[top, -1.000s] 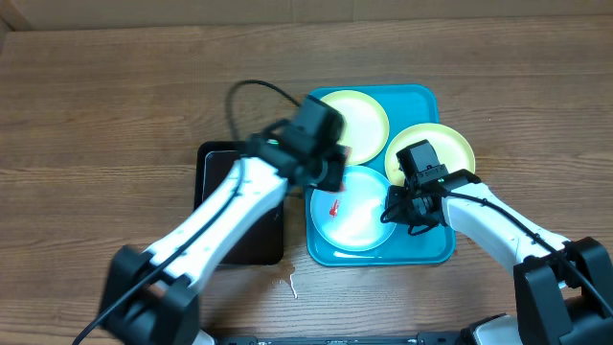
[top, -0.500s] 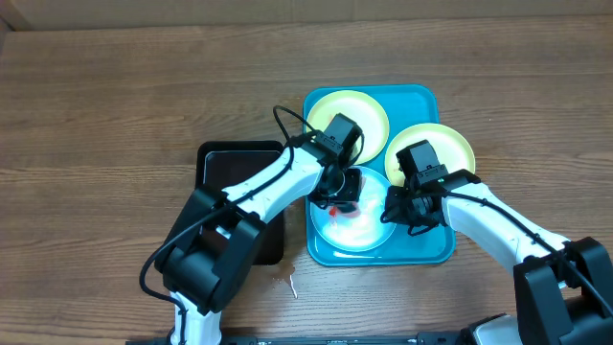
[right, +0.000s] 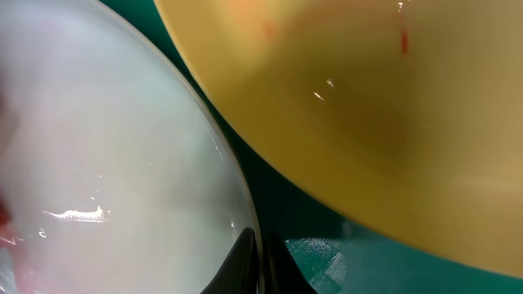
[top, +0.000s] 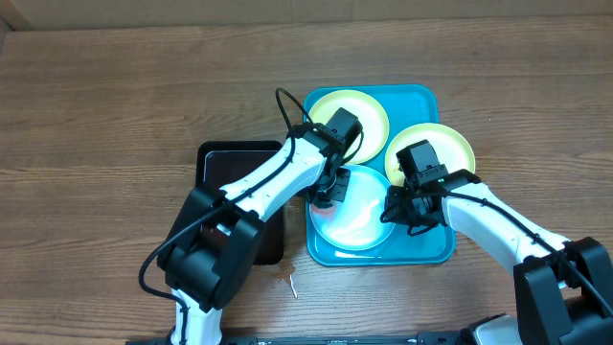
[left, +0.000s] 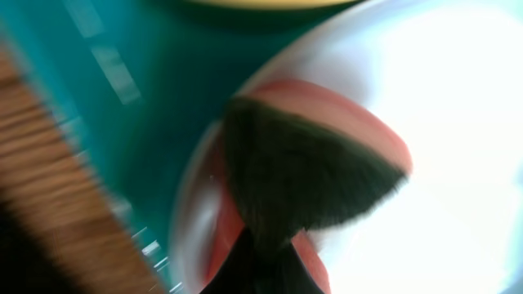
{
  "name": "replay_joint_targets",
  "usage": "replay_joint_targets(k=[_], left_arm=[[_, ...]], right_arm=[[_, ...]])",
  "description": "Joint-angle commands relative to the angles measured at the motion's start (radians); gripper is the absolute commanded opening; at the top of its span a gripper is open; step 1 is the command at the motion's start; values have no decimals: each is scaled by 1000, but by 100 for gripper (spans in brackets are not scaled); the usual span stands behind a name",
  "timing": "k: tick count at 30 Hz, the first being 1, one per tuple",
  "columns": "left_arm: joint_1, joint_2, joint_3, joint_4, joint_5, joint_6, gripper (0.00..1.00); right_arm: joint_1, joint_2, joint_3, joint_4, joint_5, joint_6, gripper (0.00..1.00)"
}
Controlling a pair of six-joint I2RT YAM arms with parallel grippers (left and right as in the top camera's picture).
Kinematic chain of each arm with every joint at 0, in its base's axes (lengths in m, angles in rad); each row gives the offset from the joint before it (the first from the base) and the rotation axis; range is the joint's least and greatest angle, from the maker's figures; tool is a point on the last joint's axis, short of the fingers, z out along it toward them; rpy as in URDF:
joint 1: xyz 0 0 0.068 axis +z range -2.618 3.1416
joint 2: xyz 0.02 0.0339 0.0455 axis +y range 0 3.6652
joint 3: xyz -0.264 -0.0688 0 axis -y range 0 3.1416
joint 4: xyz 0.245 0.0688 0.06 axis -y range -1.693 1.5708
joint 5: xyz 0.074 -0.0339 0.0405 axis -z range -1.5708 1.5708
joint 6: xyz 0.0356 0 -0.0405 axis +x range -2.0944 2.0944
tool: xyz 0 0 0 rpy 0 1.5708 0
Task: Clean dirty plates on tray and stack at the side
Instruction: 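Scrub the light-blue plate with the held sponge using the left gripper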
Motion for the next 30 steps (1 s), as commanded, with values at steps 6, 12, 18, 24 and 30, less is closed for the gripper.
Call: replay_joint_targets(k=[6, 12, 18, 24, 30], left_arm=[[-17, 83, 18, 134, 413, -32, 4], [-14, 119, 19, 34, 481, -45, 4], [-4, 109, 56, -154, 216, -61, 4], [-3, 109, 103, -251, -145, -119, 4], [-8, 109, 126, -158, -231, -99, 4]], right_arm=[[0, 2, -2, -1, 21, 5, 4], [0, 2, -2, -5, 21, 5, 4], [0, 2, -2, -5, 21, 5, 4], [0, 2, -2, -5, 21, 5, 4], [0, 2, -2, -4, 21, 5, 4]])
